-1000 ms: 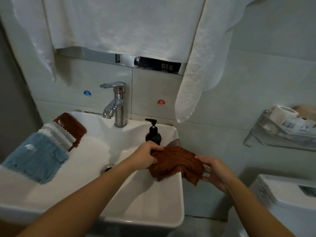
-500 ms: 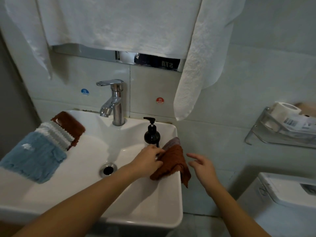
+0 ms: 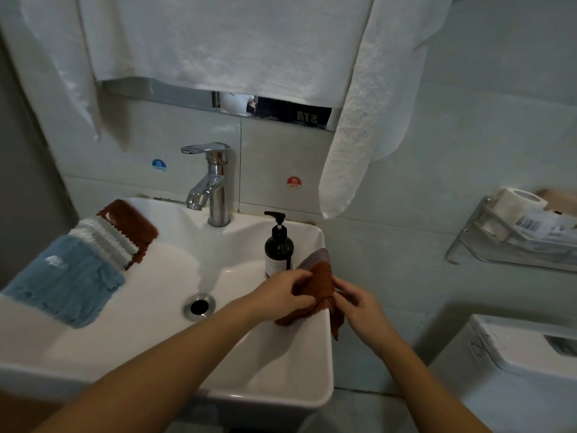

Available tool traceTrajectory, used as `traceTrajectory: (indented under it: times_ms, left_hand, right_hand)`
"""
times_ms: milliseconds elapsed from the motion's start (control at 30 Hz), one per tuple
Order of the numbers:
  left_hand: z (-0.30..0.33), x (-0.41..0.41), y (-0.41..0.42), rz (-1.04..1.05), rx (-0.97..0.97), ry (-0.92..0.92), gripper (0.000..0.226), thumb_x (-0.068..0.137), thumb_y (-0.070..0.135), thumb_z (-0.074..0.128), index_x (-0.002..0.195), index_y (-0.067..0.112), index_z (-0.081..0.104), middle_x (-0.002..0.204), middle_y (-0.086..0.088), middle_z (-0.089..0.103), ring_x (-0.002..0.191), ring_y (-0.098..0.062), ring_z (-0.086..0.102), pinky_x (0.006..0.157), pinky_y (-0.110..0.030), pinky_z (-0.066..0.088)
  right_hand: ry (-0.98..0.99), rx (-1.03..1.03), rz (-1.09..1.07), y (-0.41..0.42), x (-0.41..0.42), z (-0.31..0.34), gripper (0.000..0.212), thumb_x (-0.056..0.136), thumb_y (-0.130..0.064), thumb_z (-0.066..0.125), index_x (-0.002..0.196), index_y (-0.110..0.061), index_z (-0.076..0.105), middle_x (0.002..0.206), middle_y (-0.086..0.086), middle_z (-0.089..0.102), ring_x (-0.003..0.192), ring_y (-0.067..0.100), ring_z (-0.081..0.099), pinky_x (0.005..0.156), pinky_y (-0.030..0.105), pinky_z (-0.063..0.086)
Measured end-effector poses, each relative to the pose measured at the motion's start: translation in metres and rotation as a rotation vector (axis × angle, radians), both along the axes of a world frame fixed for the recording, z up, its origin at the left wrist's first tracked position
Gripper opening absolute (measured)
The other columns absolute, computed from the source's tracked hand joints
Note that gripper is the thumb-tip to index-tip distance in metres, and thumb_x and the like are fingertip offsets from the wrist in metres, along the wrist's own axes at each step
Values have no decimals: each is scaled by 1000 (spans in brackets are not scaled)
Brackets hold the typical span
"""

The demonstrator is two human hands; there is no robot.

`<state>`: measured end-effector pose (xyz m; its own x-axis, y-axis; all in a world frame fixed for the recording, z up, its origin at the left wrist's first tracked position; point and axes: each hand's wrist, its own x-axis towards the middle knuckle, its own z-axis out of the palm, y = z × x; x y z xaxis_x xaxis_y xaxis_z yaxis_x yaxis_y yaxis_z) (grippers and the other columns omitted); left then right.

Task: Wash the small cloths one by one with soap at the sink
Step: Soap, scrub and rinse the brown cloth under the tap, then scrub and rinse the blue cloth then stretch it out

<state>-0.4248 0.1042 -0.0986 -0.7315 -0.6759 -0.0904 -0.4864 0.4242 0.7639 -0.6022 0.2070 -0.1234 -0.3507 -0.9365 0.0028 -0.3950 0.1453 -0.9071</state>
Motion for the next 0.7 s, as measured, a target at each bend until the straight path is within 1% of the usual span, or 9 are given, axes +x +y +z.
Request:
traceTrajectory:
  times_ms: [67, 200, 300, 367, 467, 533, 633, 667, 700]
  left_hand:
    - [1, 0, 0, -5, 3, -9, 64, 90, 38, 66, 147, 28, 38, 145, 2, 49, 127, -19, 51, 106, -31, 43]
    - [9, 8, -4, -57, 15, -33, 66, 89, 36, 67, 148, 27, 39, 144, 2, 50, 124, -16, 52, 103, -27, 45]
    - [20, 29, -12, -25, 43, 8, 61, 88, 33, 71, 143, 25, 45, 133, 1, 56, 110, -13, 58, 91, -21, 47]
    - [30, 56, -22, 15, 11, 10, 56, 86, 32, 74, 137, 24, 53, 126, 2, 61, 106, -10, 60, 89, -19, 47]
    - [46, 112, -47, 145, -137, -51, 42, 84, 36, 75, 122, 25, 63, 116, 8, 65, 106, -8, 60, 91, -23, 48]
    - [54, 155, -67, 280, -244, -76, 32, 86, 35, 73, 115, 24, 68, 112, 7, 67, 101, -10, 61, 88, -24, 48]
    - [65, 222, -92, 484, -313, -72, 22, 90, 25, 69, 110, 17, 70, 107, -1, 70, 87, -17, 64, 72, -19, 50]
    - [67, 243, -100, 538, -334, -97, 21, 91, 23, 67, 111, 15, 70, 107, -3, 70, 90, -19, 64, 70, -17, 48]
    - [68, 264, -108, 582, -360, -132, 22, 93, 23, 65, 113, 15, 69, 110, -3, 68, 96, -21, 63, 74, -20, 46]
  right_hand:
    - [40, 42, 35, 0, 0, 5, 43, 96, -7, 58, 138, -16, 53, 127, 2, 64, 120, 16, 59, 97, 22, 48]
    - [281, 137, 57, -4, -2, 37, 46, 91, -14, 67, 135, -19, 58, 133, -3, 60, 126, 11, 51, 99, 19, 36]
    - [462, 97, 1, -15, 15, 60, 47, 85, -18, 62, 132, -25, 60, 129, -3, 62, 123, 15, 53, 97, 25, 41]
    - [608, 58, 6, -26, 38, 68, 47, 84, -25, 58, 131, -29, 60, 125, -4, 62, 122, 18, 52, 100, 30, 43]
    - [667, 42, 105, -50, 83, 74, 47, 89, -33, 63, 135, -23, 57, 130, -2, 59, 121, 19, 51, 105, 35, 41]
    - [672, 50, 214, -70, 114, 72, 51, 90, -40, 64, 136, -19, 56, 135, -1, 58, 124, 19, 50, 106, 35, 41]
    - [714, 97, 334, -100, 159, 66, 54, 91, -46, 62, 137, -19, 55, 137, 0, 56, 127, 20, 48, 105, 35, 41]
    - [739, 109, 367, -111, 174, 63, 53, 91, -47, 61, 136, -19, 54, 136, 1, 56, 126, 21, 48, 104, 36, 41]
    - [763, 120, 399, -121, 190, 61, 54, 91, -47, 61, 136, -20, 55, 135, 2, 57, 125, 22, 48, 103, 36, 42]
